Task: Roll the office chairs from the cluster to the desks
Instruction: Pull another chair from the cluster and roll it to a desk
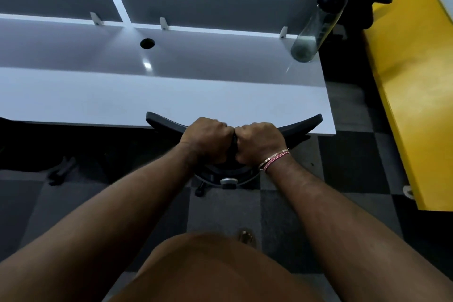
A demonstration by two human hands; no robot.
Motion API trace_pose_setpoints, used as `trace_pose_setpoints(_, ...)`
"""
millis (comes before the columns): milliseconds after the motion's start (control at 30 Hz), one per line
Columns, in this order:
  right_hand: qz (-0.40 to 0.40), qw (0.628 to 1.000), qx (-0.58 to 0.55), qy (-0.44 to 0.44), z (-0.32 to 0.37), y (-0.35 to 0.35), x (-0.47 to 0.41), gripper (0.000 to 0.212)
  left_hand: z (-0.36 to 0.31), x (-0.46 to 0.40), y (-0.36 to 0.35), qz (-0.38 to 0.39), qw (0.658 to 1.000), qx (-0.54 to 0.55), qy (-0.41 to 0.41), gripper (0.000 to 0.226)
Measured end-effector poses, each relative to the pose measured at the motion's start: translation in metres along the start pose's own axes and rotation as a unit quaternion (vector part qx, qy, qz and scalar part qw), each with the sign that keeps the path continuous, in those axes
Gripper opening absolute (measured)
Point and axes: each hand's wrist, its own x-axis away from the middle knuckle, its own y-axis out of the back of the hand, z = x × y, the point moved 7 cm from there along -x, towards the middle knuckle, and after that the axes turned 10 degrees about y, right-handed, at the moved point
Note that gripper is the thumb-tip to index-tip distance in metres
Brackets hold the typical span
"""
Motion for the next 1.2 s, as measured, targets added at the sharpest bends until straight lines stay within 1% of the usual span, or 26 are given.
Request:
trace_pose_setpoints(100,0.002,1.000,0.015,0.000,-0.001,0.003,0.003,0.015,-0.003,0.001,0.001,0.006,1.000,0.000,0.002,0.009)
trace_pose_setpoints(200,0.025,0.999,0.023,0.005,0.006,0.002,0.008,0.012,-0.004,0.006,0.001,0.009,1.000,-0.001,0.012,0.010)
trace_pose_setpoints(300,0.060,0.998,0.010,-0.010,0.011,0.003,0.013,0.014,-0.005,0.015,0.001,0.008,0.999,0.023,0.032,0.014)
trace_pose_setpoints(400,0.072,0.997,-0.005,-0.021,0.018,0.013,0.022,0.017,-0.007,0.026,0.006,-0.009,0.998,0.038,0.046,0.016)
trace_pose_setpoints(567,0.054,0.998,-0.008,-0.043,0.023,0.036,0.031,0.032,-0.009,0.033,0.025,-0.028,0.997,0.039,0.054,0.022)
trace_pose_setpoints(667,0.031,0.997,0.007,-0.065,0.023,0.055,0.039,0.032,-0.014,0.036,0.044,-0.036,0.997,0.043,0.046,0.027)
trace_pose_setpoints(767,0.017,0.996,0.011,-0.090,0.021,0.074,0.047,0.037,-0.020,0.038,0.065,-0.050,0.997,0.043,0.034,0.031)
trace_pose_setpoints(867,0.016,0.993,0.021,-0.116,0.019,0.089,0.056,0.035,-0.029,0.039,0.081,-0.069,0.997,0.021,0.021,0.031)
trace_pose_setpoints(1033,0.009,0.987,0.041,-0.152,0.016,0.105,0.080,0.034,-0.052,0.043,0.098,-0.084,0.996,0.018,-0.011,0.034)
trace_pose_setpoints(1200,-0.004,0.982,0.048,-0.184,0.006,0.117,0.114,0.035,-0.087,0.041,0.110,-0.082,0.995,0.017,-0.047,0.037)
